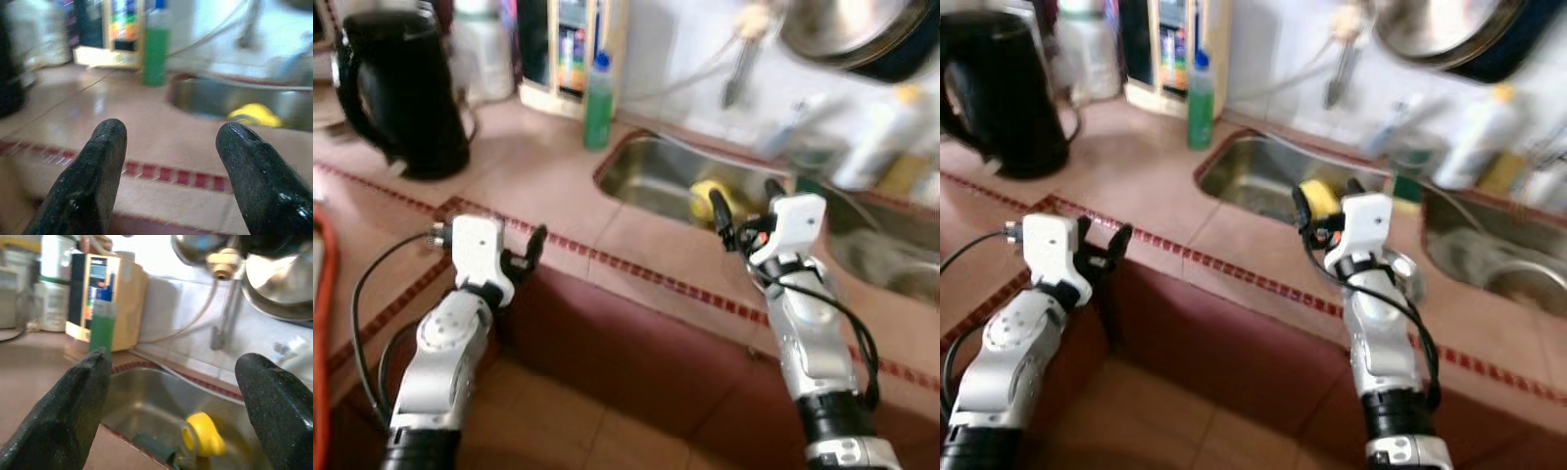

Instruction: Kitchen organization

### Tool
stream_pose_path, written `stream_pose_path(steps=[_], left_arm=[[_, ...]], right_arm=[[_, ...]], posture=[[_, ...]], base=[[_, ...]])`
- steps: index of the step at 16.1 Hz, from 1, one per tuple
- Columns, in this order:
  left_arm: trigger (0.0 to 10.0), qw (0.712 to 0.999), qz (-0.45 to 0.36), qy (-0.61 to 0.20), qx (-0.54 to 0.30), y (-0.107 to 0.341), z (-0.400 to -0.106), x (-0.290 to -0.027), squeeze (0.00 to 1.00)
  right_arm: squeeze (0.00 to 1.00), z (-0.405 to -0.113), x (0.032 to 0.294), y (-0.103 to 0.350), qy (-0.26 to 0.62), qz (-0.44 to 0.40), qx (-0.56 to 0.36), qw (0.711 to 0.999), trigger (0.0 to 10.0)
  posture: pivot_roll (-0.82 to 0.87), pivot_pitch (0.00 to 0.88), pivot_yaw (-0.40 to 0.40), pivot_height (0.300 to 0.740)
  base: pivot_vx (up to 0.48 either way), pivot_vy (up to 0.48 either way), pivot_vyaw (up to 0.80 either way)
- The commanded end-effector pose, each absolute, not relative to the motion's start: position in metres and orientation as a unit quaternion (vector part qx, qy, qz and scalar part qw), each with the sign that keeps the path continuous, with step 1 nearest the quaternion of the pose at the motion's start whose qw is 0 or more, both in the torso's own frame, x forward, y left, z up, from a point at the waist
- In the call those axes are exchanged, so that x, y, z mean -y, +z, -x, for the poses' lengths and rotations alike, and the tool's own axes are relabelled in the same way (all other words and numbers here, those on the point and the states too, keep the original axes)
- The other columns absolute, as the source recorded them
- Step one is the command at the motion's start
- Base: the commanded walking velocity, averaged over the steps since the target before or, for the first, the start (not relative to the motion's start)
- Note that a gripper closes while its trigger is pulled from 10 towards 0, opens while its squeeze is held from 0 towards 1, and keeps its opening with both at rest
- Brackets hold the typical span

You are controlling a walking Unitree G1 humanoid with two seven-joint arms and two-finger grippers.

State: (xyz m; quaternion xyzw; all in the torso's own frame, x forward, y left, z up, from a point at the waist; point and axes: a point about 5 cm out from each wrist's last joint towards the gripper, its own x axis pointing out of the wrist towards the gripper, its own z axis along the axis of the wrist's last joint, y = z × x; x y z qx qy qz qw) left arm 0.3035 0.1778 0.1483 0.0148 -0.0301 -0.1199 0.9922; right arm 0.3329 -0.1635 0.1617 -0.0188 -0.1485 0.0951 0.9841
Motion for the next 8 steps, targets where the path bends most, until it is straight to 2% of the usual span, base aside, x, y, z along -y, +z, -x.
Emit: stream_pose_path(steps=[1, 8], left_arm=[[10.0, 0.991, -0.016, -0.132, 0.035, 0.1503, -0.3021, -0.1758, 0.00], [10.0, 0.989, -0.009, -0.144, 0.031, 0.1492, -0.3017, -0.1723, 0.00]], right_arm=[[0.00, -0.3341, 0.1636, 0.1655, 0.096, 0.023, 0.154, 0.983, 10.0], [0.00, -0.3339, 0.1639, 0.1646, 0.098, 0.029, 0.152, 0.983, 10.0]], posture=[[0.04, 0.000, -0.117, 0.740], [0.03, 0.000, -0.120, 0.740]], base=[[0.000, -0.480, 0.00], [0.000, -0.480, 0.00]])
